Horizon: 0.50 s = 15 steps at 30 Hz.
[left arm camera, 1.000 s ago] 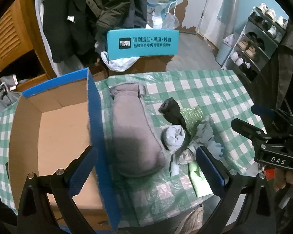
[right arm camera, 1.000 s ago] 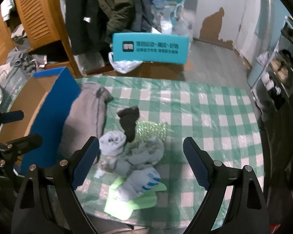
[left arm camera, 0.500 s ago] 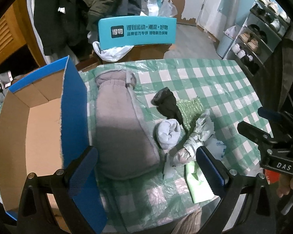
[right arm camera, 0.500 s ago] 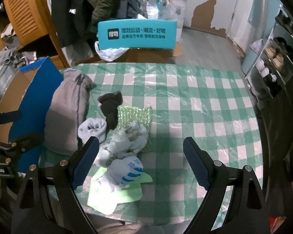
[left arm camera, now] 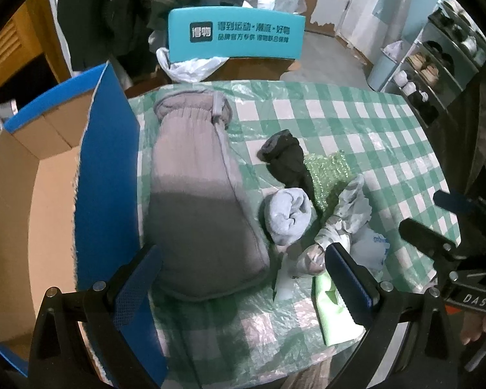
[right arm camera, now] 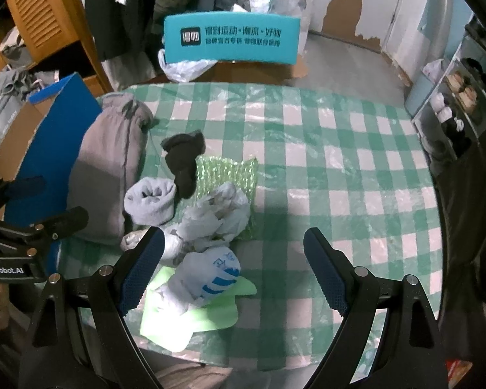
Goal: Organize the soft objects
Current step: 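Lower the right gripper onto the white-and-blue sock and close it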
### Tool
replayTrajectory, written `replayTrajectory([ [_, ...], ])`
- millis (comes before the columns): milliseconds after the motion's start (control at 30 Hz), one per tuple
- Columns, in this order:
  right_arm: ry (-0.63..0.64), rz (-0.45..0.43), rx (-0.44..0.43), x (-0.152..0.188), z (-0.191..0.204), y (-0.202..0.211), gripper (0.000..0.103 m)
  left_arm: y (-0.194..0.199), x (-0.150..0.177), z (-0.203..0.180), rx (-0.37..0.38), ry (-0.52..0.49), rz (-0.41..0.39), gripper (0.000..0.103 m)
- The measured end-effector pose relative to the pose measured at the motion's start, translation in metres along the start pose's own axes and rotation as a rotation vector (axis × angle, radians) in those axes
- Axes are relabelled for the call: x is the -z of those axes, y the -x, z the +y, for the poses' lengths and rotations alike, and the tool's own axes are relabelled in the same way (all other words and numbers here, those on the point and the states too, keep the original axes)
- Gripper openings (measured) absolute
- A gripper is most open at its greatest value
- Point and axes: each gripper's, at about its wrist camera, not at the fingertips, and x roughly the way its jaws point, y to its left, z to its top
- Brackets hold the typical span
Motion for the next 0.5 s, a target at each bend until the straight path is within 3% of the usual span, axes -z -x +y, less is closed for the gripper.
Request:
replayTrajectory([
  [500, 0.025, 0.126, -0.024, 0.019, 0.015, -0.037, 0.087, -0.006, 0.003, 0.016, -0.036, 0.011, 0.006, 0.102],
])
